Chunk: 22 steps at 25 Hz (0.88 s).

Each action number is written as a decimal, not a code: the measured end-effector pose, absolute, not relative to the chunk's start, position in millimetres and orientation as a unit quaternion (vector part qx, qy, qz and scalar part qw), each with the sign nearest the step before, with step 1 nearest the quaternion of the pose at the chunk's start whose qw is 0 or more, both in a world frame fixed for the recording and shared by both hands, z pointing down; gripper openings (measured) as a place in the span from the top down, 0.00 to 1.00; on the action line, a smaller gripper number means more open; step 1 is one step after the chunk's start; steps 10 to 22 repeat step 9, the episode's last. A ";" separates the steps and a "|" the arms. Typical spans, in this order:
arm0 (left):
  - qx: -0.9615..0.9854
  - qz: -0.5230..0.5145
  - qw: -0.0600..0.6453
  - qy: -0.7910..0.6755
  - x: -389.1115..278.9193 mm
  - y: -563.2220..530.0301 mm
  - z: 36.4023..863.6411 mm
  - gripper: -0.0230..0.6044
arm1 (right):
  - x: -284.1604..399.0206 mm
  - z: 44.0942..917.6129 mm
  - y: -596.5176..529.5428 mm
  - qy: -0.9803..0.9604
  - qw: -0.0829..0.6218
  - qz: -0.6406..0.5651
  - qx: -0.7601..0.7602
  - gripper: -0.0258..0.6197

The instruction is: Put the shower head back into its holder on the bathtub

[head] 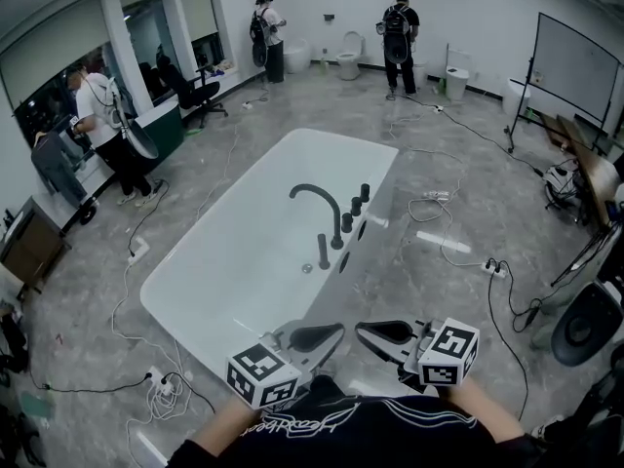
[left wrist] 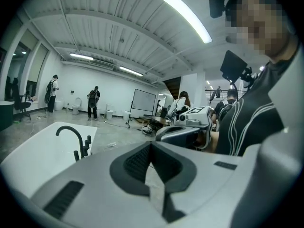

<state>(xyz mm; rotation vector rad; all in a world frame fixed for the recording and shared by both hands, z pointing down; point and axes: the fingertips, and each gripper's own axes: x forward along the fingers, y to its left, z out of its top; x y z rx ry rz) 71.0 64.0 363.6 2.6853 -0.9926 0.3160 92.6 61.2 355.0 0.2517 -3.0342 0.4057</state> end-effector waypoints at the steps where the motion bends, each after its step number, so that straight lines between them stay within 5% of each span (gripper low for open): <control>1: 0.925 0.110 0.130 -0.339 74.3 64.4 363.7 0.96 | 95.2 355.9 61.3 -0.987 0.034 0.134 0.083 0.94; 22: 0.930 0.092 0.148 -0.325 89.5 70.7 365.3 0.96 | 107.8 356.3 68.2 -0.988 0.029 0.126 0.088 0.94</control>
